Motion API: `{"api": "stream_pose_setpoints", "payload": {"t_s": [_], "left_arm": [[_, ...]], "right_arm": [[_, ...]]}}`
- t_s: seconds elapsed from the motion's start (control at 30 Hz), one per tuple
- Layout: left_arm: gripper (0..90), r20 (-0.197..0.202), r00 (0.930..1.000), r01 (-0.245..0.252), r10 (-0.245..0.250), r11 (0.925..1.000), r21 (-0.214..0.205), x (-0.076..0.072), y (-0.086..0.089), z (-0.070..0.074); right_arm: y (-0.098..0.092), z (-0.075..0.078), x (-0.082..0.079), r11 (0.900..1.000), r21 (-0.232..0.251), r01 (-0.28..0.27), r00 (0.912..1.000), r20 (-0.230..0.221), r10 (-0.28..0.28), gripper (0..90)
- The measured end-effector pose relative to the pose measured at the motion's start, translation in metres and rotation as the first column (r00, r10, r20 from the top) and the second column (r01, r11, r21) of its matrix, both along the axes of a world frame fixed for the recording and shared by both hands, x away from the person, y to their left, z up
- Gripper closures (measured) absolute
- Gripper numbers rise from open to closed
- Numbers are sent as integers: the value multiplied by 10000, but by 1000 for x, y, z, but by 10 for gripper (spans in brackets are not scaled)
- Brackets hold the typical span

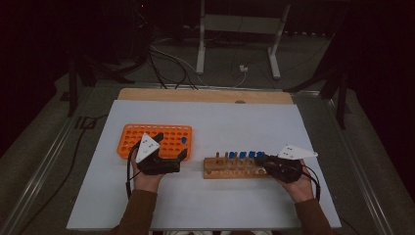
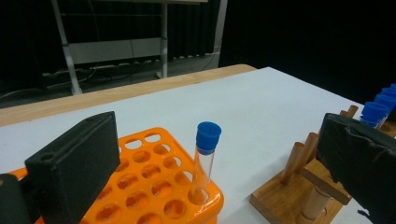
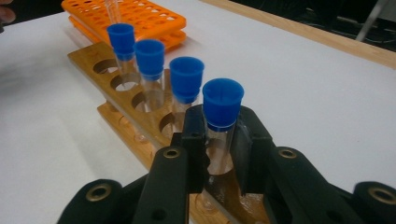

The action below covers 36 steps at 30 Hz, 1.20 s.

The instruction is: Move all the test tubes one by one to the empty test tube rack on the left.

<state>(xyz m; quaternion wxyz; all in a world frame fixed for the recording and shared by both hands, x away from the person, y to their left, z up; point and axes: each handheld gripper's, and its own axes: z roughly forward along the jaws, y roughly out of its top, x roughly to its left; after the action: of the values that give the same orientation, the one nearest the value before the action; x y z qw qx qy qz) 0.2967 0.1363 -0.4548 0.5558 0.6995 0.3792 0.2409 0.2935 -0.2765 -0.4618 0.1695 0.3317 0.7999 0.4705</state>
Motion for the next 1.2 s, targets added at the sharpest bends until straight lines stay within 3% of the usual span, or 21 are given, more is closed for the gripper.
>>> {"api": "stream_pose_setpoints", "payload": {"t_s": [0.23,0.37,0.57,0.83,1.03,1.2], "left_arm": [[9,53,9999,87,-87,9999,60,0,-2,1],[9,51,9999,124,-125,9999,76,-1,-2,2],[9,126,9999,85,-86,9999,53,-1,-3,4],[9,-176,9997,151,-150,9999,35,-1,-4,5],[13,-25,9998,197,-197,9998,49,-2,-7,11],[13,69,9995,322,-322,9995,74,-1,-12,18]], "right_arm": [[-3,7,-1,9997,231,117,9999,5,-118,771],[-9,14,0,9981,597,132,9997,-201,-121,771],[-11,27,1,9963,852,-54,9996,-289,79,771],[-8,46,0,9967,792,-153,9998,-110,162,771],[-14,62,4,9935,1122,-176,9993,-304,211,771],[-14,73,8,9938,1093,-192,9997,-156,211,771]]}}
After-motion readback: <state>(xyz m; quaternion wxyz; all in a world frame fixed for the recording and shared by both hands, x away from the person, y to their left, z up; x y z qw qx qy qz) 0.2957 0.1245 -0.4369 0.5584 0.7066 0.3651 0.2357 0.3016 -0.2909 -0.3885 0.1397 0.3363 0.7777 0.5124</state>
